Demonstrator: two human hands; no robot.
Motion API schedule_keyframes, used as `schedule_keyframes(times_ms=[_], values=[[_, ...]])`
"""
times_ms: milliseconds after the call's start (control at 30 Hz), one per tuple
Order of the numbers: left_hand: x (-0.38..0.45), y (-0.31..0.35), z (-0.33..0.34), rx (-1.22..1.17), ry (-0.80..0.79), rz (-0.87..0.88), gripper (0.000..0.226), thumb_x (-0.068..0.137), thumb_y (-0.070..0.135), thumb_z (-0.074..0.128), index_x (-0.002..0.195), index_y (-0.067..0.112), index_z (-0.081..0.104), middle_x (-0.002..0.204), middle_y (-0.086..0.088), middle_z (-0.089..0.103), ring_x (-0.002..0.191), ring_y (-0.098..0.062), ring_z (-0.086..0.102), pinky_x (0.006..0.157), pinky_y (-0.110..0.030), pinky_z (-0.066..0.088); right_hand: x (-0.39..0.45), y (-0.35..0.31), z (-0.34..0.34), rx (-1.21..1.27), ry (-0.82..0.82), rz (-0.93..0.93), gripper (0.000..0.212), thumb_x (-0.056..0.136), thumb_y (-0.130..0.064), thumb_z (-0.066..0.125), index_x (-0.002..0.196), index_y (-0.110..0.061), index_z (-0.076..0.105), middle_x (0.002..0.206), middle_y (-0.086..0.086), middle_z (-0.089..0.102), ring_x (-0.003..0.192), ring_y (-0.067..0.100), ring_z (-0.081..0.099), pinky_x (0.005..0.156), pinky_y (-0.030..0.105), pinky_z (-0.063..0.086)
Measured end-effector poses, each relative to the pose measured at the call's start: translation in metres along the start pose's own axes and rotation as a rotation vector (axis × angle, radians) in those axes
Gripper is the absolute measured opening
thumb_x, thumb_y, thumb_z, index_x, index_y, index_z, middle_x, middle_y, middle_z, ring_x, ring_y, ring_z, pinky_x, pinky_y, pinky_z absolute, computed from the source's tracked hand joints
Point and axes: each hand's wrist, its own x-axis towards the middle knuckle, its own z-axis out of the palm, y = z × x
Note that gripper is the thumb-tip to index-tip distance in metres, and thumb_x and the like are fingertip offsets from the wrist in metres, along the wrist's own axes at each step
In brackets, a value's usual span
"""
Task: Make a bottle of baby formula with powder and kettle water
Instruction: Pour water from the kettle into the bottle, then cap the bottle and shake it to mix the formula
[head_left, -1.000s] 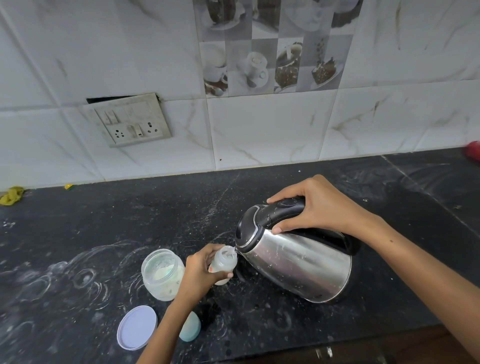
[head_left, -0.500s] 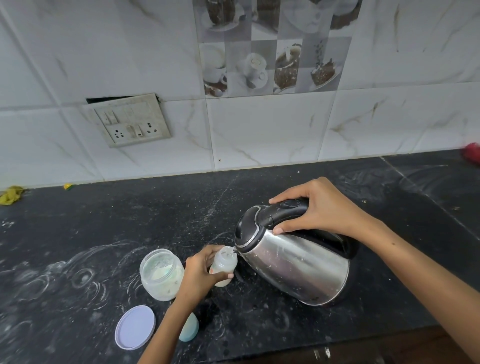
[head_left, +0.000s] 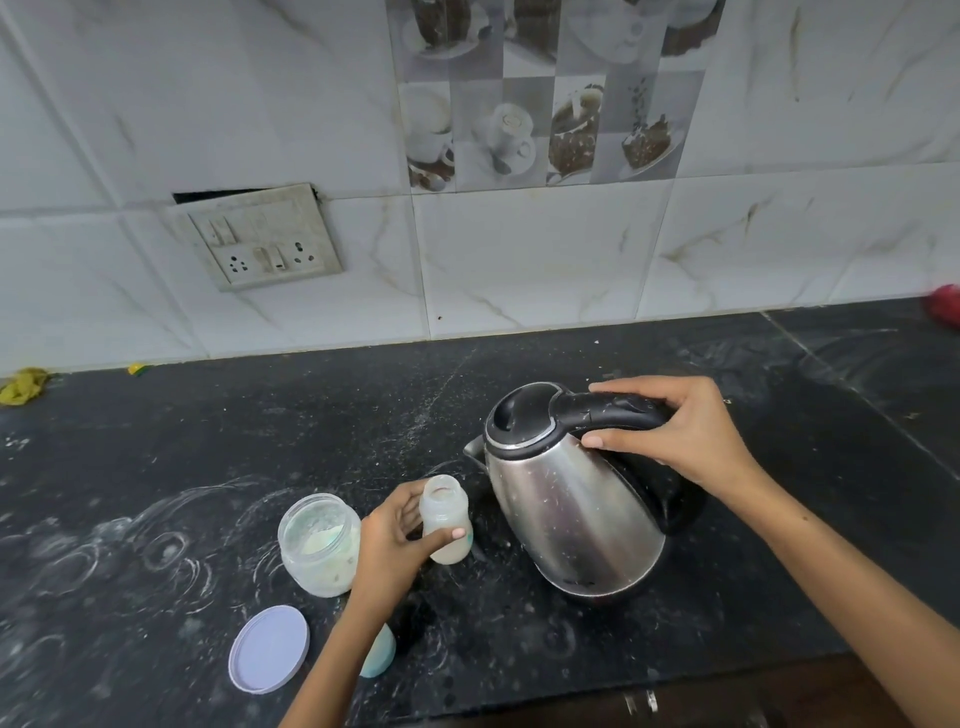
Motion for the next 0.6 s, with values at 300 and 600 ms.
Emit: schedule_keyframes(times_ms=[300,600], values=[[-0.01,0.006,-0.002,-0.036,0.119,0.024,0.054,0.059,0.008,0.086,0.106,0.023,0.063,0.108,0.004,0.071,0.104,-0.009,0.066,0.094,-0.027,0.051,-0.03,0.04,0.023,0.197,0.269,0.036,0.055,0.05,-0.019,0.091,0.102,-0.019,0.074,0.096,-0.007,0.077,0.087,0.013,0.074,0.078,0.019,0.056],[-0.019,0.013,0.0,-0.003,0.159,0.047,0.054,0.059,0.004,0.086,0.104,0.025,0.064,0.103,0.01,0.072,0.101,-0.006,0.066,0.089,-0.018,0.051,-0.054,0.067,0.049,0.242,0.43,0.021,0.051,0.059,-0.013,0.087,0.108,-0.007,0.072,0.095,0.001,0.077,0.081,0.012,0.073,0.072,0.021,0.057]])
